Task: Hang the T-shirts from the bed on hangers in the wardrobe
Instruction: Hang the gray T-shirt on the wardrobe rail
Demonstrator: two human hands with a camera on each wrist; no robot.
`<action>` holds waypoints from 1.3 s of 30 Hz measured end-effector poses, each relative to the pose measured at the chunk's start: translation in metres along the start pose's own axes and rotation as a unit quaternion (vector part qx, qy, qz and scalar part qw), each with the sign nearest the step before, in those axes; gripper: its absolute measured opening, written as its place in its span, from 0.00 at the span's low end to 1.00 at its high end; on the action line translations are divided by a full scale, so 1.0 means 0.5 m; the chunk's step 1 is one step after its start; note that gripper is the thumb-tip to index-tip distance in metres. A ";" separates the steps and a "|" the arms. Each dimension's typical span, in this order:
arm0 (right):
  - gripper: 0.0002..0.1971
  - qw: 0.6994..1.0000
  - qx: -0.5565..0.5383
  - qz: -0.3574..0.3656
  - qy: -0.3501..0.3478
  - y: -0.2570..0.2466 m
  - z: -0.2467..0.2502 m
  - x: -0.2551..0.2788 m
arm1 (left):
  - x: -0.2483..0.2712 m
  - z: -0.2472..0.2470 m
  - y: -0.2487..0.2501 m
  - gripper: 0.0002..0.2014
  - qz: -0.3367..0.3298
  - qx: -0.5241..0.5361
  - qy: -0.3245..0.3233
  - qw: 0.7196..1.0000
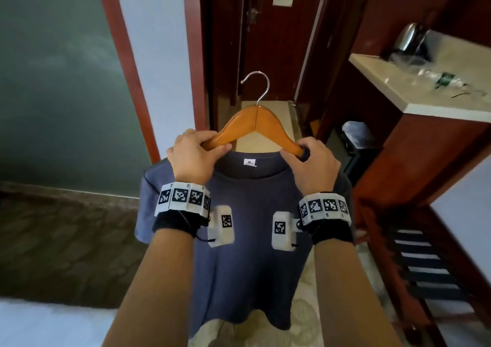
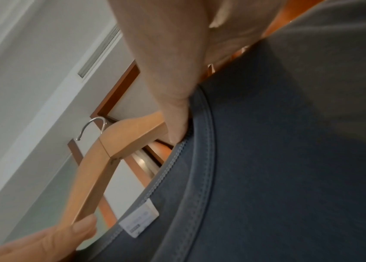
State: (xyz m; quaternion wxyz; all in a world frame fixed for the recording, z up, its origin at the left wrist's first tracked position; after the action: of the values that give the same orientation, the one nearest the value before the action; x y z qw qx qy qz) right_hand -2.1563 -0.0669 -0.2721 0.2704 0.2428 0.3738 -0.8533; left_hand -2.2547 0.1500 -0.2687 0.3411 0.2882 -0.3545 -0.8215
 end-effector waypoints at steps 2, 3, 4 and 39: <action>0.10 1.000 0.023 0.002 -0.005 0.036 -0.022 -0.070 | -0.075 -0.054 0.026 0.16 -0.015 0.010 -0.013 1.000; 0.09 0.999 0.036 0.004 -0.010 0.053 -0.032 -0.107 | -0.113 -0.080 0.041 0.16 -0.025 0.010 -0.017 0.999; 0.09 0.999 0.047 0.007 -0.014 0.071 -0.042 -0.142 | -0.147 -0.102 0.057 0.16 -0.034 0.006 -0.020 0.999; 0.06 0.992 0.090 0.036 -0.086 0.868 -0.365 -1.430 | -1.285 -1.030 0.688 0.11 -0.158 -0.227 -0.068 0.959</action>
State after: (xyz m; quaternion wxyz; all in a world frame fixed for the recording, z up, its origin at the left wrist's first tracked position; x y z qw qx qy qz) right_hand -1.3125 0.0244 -0.1613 0.3092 0.2053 0.2619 -0.8909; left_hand -1.3775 0.2652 -0.1519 0.2384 0.1994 -0.1306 -0.9415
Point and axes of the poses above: each hand's wrist, its own x-axis away from the middle knuckle, its own z-axis out of the back of the hand, y = z × x, the point moved 1 cm from there along -x, towards the middle knuckle, and after that the axes turned 12 degrees about z, right-handed, at the moved point
